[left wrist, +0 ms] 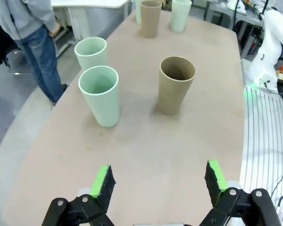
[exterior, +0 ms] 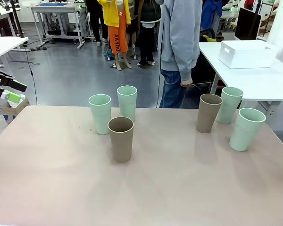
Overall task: Stack the cups and store them in the basket.
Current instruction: Pick up two Reusable plastic cups , one in each hand.
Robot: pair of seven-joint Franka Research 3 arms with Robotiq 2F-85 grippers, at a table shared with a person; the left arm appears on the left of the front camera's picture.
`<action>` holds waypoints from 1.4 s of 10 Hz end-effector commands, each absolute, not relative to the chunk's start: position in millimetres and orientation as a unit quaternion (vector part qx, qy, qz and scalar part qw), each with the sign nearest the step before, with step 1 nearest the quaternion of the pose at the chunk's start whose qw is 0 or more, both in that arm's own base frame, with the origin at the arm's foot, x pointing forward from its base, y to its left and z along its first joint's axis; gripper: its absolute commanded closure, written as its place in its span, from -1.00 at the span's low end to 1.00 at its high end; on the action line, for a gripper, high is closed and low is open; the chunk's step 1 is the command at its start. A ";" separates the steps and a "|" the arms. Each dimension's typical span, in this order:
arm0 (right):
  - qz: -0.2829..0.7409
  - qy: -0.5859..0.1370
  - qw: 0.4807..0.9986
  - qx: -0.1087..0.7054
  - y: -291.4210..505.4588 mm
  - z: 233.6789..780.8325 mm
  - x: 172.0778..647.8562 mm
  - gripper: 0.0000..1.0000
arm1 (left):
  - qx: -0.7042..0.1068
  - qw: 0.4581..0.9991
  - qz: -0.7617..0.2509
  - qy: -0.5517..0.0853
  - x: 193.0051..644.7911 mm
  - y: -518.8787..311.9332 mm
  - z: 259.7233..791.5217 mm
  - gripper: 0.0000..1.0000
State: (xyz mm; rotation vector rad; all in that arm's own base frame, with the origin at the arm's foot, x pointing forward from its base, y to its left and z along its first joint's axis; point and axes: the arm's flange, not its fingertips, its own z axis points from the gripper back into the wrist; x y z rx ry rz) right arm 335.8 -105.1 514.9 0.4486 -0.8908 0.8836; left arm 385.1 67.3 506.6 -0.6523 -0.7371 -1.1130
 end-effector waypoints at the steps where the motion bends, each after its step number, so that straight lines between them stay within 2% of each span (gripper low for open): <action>1: 0.410 -0.417 0.784 0.207 -107.4 515.3 335.6 -1.00 | -0.296 0.733 -0.512 -0.336 385.3 71.0 510.1 -1.00; 14: 0.410 -0.417 0.784 0.207 -107.4 515.3 335.6 -1.00 | -0.296 0.733 -0.512 -0.336 385.3 71.0 510.1 -1.00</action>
